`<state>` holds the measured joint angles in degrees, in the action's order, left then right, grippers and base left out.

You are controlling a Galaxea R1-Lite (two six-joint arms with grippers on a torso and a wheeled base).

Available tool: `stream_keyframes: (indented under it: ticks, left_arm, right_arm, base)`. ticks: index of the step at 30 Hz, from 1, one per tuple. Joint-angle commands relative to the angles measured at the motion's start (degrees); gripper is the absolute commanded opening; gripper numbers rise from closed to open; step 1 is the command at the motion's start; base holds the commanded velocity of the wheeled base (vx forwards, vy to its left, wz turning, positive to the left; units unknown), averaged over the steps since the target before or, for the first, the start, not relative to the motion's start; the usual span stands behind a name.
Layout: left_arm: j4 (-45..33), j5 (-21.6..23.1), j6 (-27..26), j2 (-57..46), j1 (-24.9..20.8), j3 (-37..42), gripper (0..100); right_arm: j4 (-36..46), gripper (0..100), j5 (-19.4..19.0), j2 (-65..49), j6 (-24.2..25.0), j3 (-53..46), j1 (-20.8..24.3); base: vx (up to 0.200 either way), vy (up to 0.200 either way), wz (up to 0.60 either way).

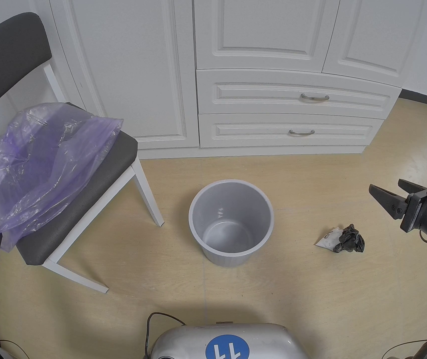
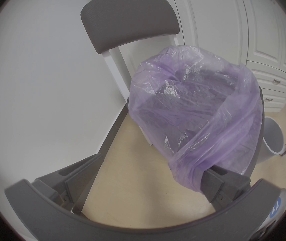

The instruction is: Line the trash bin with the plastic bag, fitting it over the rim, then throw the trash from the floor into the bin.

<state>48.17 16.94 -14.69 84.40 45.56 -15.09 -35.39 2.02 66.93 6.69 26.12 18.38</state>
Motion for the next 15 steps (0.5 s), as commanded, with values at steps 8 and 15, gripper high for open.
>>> stream_keyframes:
  ticks: [8, 15]
  left_arm:
    - [2.6, -0.1, 1.2, 0.1, 0.1, 0.3, 100]
    - [3.3, -0.1, 1.2, 0.2, 0.0, 0.6, 100]
  right_arm:
    - [0.0, 100, 0.0, -0.2, 0.2, 0.1, 0.4]
    - [-0.3, 100, 0.0, -0.3, 0.2, 0.1, 0.8]
  base:
    - [0.000, 0.000, 0.00]
    - [0.000, 0.000, 0.00]
